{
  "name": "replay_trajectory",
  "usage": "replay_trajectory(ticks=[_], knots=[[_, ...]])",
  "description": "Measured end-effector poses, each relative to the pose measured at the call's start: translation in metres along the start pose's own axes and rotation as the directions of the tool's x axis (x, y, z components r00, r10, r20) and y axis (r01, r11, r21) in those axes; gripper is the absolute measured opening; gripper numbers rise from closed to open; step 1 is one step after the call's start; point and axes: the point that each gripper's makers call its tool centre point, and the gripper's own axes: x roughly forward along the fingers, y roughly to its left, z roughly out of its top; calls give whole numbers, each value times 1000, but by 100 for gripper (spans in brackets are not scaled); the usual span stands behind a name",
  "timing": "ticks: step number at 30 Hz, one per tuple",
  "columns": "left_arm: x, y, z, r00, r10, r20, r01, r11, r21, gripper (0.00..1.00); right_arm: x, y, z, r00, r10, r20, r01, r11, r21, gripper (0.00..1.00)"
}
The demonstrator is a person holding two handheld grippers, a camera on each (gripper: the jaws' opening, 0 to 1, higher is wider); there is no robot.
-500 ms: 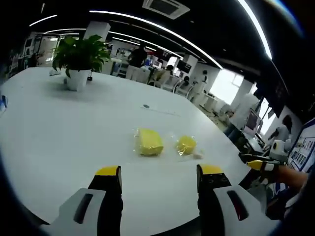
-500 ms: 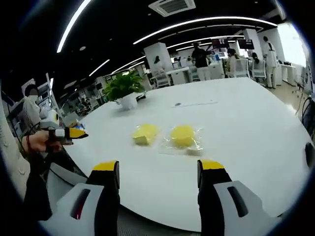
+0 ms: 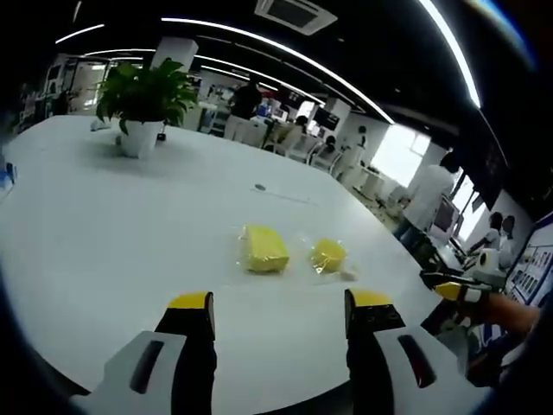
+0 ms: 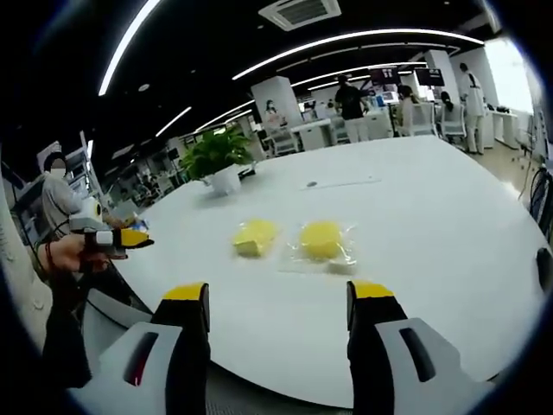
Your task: Compare the silicone blocks by pressing each to a similar depth, holding the contact briefly, and releasing to observe deformation and rebound differences across the visible hardness samples.
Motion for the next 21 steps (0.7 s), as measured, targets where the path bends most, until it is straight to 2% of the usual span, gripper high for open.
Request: replay_trajectory(ticks=[17, 21], knots=[[0, 1, -1, 1000, -11, 2, 11, 999, -39, 61, -1, -1, -2, 1000, 0, -14, 0, 1000, -3, 59], [1, 1, 2, 1000, -19, 10, 20, 997, -68, 62, -1, -1, -2, 1000, 0, -19, 0, 1000, -4, 59]])
